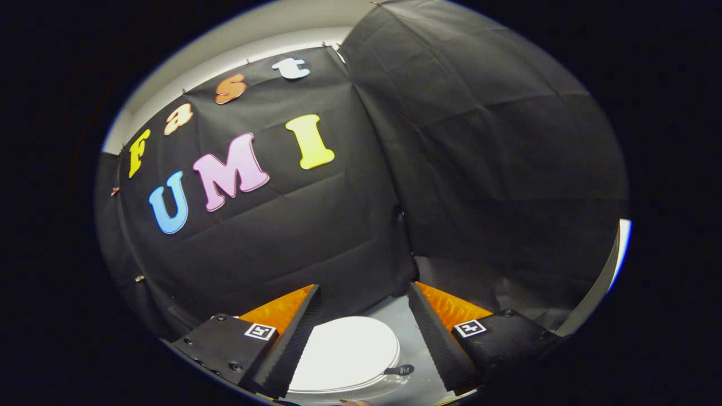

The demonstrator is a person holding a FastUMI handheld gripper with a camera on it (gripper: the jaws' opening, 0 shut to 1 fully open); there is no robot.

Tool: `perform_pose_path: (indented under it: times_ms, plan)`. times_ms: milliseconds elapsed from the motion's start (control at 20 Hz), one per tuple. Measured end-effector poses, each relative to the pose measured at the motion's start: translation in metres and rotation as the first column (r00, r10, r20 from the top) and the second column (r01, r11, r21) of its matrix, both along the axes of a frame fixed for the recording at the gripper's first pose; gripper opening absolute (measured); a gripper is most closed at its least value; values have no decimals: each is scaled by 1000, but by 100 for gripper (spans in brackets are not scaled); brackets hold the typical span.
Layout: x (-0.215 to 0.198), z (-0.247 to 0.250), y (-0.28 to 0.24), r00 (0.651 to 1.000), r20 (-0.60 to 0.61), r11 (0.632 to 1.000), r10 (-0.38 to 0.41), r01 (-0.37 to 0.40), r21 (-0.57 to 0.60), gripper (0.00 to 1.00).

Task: Open the toilet lid.

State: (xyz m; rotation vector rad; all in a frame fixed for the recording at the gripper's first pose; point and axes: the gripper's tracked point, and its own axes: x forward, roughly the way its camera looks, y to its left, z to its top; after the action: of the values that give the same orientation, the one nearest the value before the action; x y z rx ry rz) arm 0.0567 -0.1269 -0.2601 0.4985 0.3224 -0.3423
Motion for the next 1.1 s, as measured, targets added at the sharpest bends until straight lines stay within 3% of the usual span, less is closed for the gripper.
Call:
perform_pose_path:
  times_ms: [350, 550, 700, 850, 1100]
  plan:
    - [-14, -105, -30, 989, -115, 973, -95, 116, 198, 99]
    - [-21, -158, -36, 979, -170, 936, -117, 166, 311, 99]
    - [-27, -198, -30, 973, -194, 879, -128, 201, 432, 99]
    - [-35, -232, -23, 968, -214, 799, -129, 230, 556, 99]
    - [-36, -265, -1, 962, -234, 712, -141, 263, 651, 99]
